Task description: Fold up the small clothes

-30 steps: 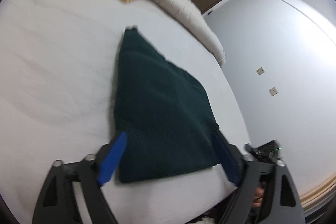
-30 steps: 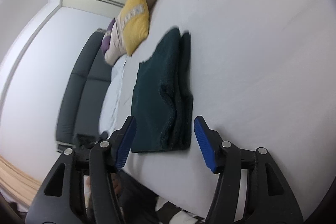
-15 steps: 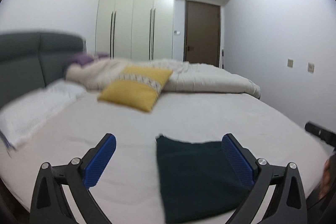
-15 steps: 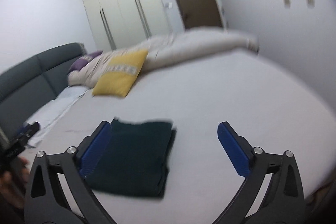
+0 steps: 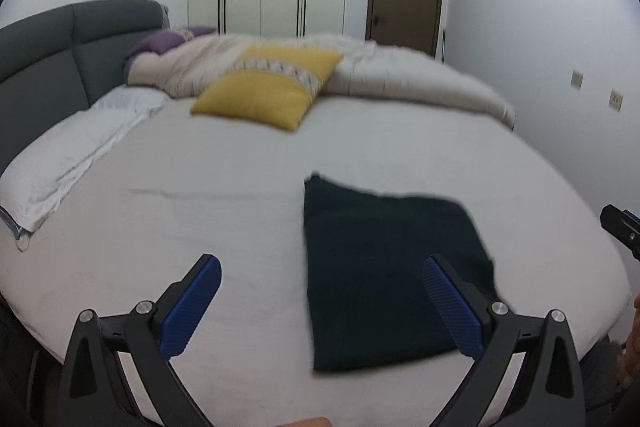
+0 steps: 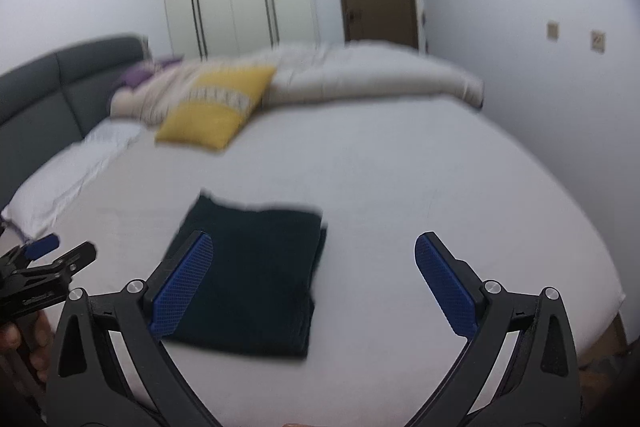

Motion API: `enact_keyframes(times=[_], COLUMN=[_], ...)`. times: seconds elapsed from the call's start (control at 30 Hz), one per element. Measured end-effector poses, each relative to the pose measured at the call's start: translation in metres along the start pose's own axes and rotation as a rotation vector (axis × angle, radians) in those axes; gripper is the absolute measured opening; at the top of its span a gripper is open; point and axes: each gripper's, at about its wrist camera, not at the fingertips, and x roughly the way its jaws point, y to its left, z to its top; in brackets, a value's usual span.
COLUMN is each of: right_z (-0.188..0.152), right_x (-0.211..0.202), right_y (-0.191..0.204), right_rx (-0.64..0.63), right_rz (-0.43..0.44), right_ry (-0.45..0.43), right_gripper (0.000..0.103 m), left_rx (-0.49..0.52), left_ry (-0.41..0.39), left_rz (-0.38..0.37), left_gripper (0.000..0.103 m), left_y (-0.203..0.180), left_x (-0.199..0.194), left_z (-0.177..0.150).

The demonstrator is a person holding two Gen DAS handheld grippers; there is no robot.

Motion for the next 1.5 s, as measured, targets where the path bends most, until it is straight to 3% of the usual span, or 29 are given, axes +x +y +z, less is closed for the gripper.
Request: enact_keyframes(times=[0.23, 0.37, 0.67, 1.5], right_z=[-0.051, -0.076, -0.086, -0.083], right_x=[0.067, 0.093, 0.104, 0.084], right_y=[0.015, 0.013, 0.013, 0.021], right_rx=[-0.038, -0.022, -0.034, -0.055], right_rz=[-0.048, -0.052, -0.056, -0.041], right_ry=[0.156, 0.235, 0.241, 0.244], right_gripper=[0.103, 0.103, 0.103, 0.103], left_rx=[0.012, 0.013, 0.001, -0.001], left_ry=[0.138, 0.177, 0.19, 0.186], left_rz=[0.015, 0.015, 0.011, 0.013], left_gripper=[0.103, 0.103, 0.103, 0.103], left_y=[-0.009, -0.012, -0.013, -0.008], left_x=[0.046, 0.058, 0.06, 0.059], left_z=[-0.039, -0.055, -0.062, -0.058])
